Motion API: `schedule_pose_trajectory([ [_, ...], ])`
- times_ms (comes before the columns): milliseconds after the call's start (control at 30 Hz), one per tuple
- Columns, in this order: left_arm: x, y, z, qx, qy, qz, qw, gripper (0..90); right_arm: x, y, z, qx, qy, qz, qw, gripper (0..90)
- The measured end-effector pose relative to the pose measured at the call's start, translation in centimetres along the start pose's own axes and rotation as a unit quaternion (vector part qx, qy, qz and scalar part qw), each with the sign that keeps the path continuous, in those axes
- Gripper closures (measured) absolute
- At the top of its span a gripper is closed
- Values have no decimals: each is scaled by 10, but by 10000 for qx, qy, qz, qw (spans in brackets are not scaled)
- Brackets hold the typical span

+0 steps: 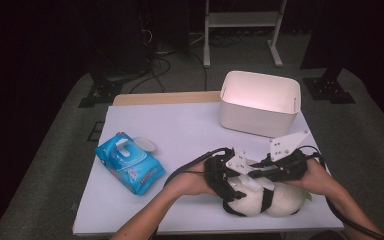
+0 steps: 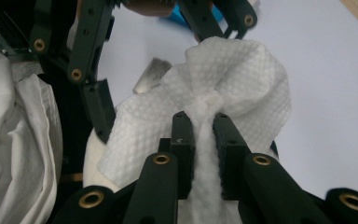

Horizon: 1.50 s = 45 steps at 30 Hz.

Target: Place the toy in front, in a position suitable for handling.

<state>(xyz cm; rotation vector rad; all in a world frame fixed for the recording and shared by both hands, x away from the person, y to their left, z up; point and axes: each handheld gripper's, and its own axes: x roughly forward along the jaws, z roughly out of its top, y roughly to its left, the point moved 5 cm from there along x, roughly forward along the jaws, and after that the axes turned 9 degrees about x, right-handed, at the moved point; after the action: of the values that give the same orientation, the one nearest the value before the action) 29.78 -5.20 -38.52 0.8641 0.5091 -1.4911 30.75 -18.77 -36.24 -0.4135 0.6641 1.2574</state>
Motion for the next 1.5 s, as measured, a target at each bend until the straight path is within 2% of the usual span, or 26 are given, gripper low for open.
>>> schedule_pose_trajectory([
  [67,-1,0,-2,-35,-14,20,10000,262,4,-1,3,-59,45,42,10000,801],
  [167,-1,-1,-3,-40,-72,13,10000,262,2,-4,0,16,49,56,10000,801],
  [300,0,-1,-1,25,-41,11,10000,262,-7,-12,-11,213,40,-77,9997,801],
  [367,0,-2,-1,21,-37,3,10000,262,-12,-18,-20,388,53,-164,9991,800],
  [533,0,-2,1,69,2,-5,10000,262,-18,-27,-33,627,33,-190,9978,800],
  [700,0,-3,2,117,81,-21,9999,261,-13,-25,-24,441,61,-202,9988,799],
  [900,0,-4,2,94,28,-15,10000,261,-4,-23,-9,294,14,-124,9995,800],
  [1100,-1,-5,2,135,-25,-19,9999,262,-11,-25,-18,439,55,-154,9989,799],
  [1200,1,-4,3,70,-95,-7,9999,261,-14,-24,-20,443,30,-233,9987,799],
  [1267,1,-2,3,49,-62,4,10000,261,-13,-21,-17,337,29,-261,9991,799],
  [1500,5,8,2,-164,-65,92,9998,260,4,-7,3,36,-43,-45,10000,799],
])
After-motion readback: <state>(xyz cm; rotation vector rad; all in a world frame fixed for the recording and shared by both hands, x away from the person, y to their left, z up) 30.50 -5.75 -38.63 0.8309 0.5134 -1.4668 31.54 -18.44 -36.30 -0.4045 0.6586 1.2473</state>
